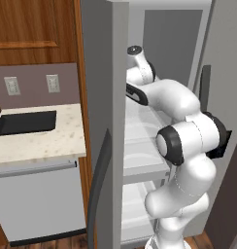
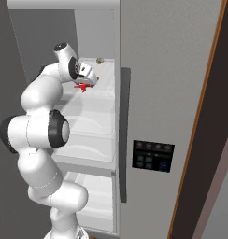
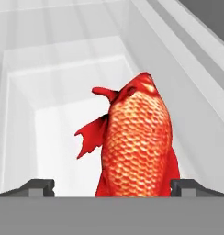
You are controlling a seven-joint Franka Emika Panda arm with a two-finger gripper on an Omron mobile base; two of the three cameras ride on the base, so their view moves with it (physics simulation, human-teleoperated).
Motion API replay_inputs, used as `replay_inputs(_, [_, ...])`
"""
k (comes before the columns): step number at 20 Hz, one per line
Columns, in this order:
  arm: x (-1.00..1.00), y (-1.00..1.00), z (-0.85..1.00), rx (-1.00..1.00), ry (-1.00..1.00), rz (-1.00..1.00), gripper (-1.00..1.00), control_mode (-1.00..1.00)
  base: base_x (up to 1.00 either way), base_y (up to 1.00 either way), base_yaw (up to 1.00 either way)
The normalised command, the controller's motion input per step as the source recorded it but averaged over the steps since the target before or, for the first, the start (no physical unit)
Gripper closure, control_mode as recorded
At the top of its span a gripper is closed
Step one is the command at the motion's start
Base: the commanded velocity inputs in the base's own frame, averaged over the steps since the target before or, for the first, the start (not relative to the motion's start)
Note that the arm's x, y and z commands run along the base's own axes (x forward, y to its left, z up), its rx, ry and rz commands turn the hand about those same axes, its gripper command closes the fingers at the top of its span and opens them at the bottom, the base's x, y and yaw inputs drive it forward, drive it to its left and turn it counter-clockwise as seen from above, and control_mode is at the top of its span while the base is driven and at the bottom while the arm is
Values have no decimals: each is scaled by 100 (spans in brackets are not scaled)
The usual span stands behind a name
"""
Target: Take the fish out of the fridge, briefly rinse it in the sink, and place it on the tray next to the sink.
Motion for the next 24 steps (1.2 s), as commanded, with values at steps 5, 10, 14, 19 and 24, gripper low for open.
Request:
replay_inputs(5, [0,0,-26,-1,1,0,-100,-100,0,0,0])
replay_inputs(10, [-3,0,-35,0,-2,0,-100,-100,0,0,0])
replay_inputs(14, [-16,0,-44,2,-16,0,-100,-100,0,0,0])
replay_inputs(19, [1,0,-39,3,-12,0,100,-100,0,0,0])
replay_inputs(24, [0,0,-5,-3,-3,0,100,-100,0,0,0])
